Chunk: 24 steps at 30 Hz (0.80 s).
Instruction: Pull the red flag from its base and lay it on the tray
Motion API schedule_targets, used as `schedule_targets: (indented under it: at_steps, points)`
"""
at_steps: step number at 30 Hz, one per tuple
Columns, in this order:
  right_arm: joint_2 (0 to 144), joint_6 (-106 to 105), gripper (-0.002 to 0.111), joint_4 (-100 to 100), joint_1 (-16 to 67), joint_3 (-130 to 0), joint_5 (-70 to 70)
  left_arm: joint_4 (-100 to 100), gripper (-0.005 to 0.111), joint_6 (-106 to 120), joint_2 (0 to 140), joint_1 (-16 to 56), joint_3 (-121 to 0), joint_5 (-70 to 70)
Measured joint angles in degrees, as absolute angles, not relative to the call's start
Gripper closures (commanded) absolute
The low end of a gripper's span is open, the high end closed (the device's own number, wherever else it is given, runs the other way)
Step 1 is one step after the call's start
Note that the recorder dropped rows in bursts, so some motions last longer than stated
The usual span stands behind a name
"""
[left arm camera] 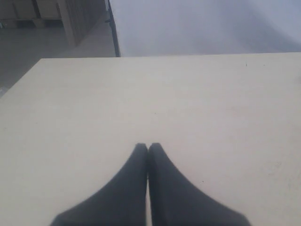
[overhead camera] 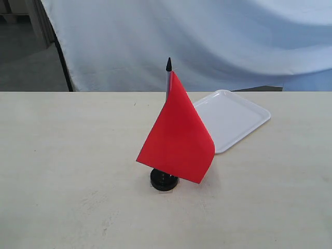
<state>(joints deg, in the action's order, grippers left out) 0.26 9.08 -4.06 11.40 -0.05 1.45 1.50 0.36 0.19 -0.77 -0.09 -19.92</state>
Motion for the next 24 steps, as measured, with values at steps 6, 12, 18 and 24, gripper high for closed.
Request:
schedule_targets:
  at_steps: [6, 12, 18, 24]
  points:
    - [0.3, 9.1, 0.109, -4.2, 11.4, -0.1, -15.7, 1.5, 0.107, 0.4, 0.2, -0.8, -0.1, -19.9]
    - [0.3, 9.1, 0.109, -3.8, 11.4, -6.8, -14.8, 1.5, 0.107, 0.4, 0.2, -0.8, -0.1, -19.9]
    - [4.0, 9.0, 0.109, -3.3, 11.4, -20.1, -2.2, 1.5, 0.107, 0.4, 0.2, -0.8, -0.1, -19.9]
    - [16.2, 6.1, 0.109, -3.3, 11.4, -28.6, 2.1, 1.5, 0.107, 0.4, 0.2, -0.8, -0.1, -19.9]
